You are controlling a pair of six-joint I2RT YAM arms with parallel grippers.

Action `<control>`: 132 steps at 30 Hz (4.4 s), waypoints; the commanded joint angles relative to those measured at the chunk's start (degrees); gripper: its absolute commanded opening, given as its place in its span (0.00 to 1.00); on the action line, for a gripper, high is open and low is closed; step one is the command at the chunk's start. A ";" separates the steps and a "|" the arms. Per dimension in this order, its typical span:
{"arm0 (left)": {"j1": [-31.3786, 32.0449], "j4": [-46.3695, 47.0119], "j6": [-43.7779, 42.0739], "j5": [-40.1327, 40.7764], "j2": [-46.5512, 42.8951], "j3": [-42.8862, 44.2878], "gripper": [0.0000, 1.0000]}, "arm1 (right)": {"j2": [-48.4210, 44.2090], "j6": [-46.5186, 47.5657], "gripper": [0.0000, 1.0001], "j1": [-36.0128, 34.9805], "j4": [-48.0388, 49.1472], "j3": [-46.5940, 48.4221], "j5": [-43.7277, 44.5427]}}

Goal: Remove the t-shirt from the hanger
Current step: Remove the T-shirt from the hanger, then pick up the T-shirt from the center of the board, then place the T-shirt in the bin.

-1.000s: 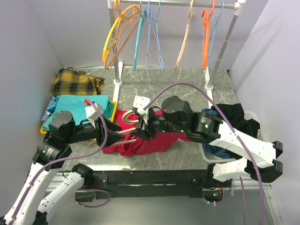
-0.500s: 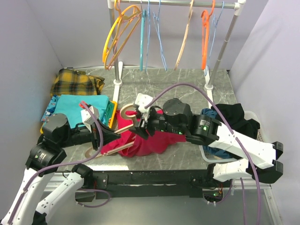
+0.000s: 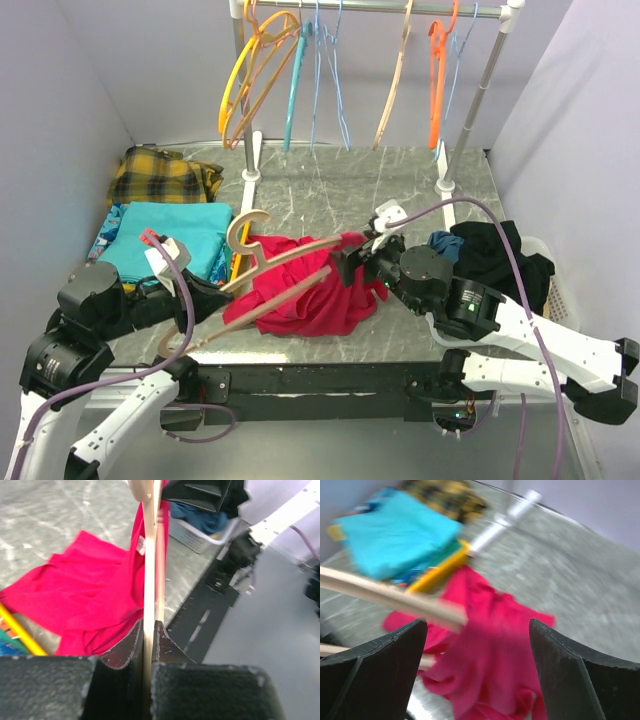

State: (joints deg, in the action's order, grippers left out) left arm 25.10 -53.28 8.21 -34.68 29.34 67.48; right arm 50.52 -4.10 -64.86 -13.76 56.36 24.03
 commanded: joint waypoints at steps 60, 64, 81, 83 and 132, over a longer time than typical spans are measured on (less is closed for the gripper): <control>0.83 7.66 7.52 41.18 -1.83 -0.16 0.01 | 48.21 -25.95 0.00 6.59 -7.23 0.68 -9.90; 0.91 8.80 7.88 40.22 -1.31 -0.51 0.01 | 32.83 -28.15 0.00 8.51 -16.46 1.38 -0.23; 0.74 11.88 7.35 38.98 0.10 -1.83 0.01 | -1.47 -24.12 0.00 21.35 -43.63 24.83 20.96; 0.74 12.06 7.35 39.07 0.27 -1.83 0.01 | -2.44 -23.50 0.00 21.53 -44.94 27.30 24.56; 0.83 13.11 7.70 36.52 2.03 1.60 0.01 | -7.80 -42.31 0.00 69.85 -29.93 -11.17 9.65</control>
State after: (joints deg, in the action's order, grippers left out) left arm 25.87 -43.86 15.97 2.68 31.22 67.44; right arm 45.43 -43.90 -3.77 -41.89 48.16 39.81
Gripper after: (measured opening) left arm 0.081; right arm 0.195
